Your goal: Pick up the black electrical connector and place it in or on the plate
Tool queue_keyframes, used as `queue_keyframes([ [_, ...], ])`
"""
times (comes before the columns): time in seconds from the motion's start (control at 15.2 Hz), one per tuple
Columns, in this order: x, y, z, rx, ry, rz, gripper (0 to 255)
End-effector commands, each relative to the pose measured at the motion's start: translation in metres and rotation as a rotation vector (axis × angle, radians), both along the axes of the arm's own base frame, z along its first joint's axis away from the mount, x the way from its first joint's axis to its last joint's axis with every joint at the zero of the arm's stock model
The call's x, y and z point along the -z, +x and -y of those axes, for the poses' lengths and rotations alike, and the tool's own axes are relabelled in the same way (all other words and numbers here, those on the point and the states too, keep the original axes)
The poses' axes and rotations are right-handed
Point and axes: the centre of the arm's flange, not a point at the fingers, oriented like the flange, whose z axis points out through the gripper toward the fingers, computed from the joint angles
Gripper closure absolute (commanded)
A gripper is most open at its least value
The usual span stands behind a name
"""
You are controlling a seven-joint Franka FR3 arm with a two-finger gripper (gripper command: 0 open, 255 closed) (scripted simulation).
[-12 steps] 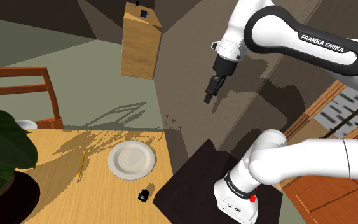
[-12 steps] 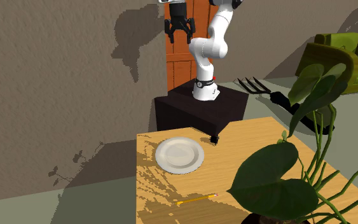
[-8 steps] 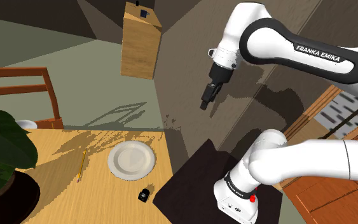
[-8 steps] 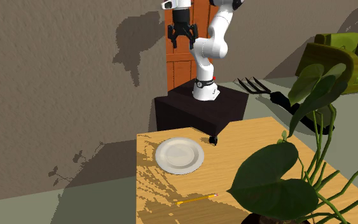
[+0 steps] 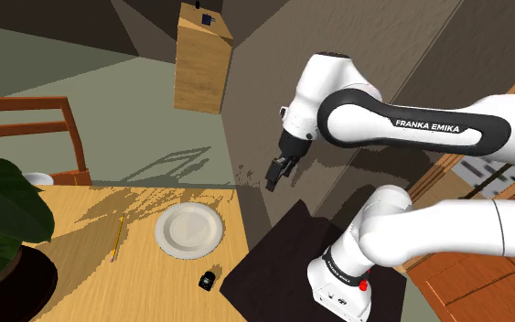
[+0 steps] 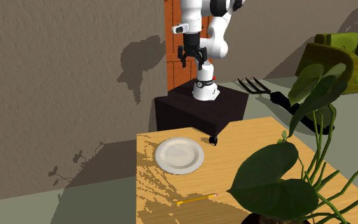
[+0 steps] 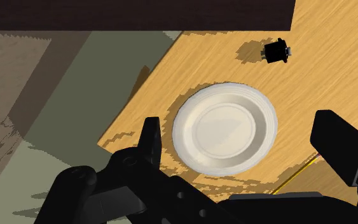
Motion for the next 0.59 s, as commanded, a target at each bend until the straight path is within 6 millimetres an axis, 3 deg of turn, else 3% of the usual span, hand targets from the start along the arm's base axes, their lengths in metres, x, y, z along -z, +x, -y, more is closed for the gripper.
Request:
queue_keyframes([
  [0.0,0.023,-0.003,-0.015,0.019,-0.004,0.004,0],
  [0.53,0.114,-0.004,-0.071,0.087,-0.021,0.012,0],
])
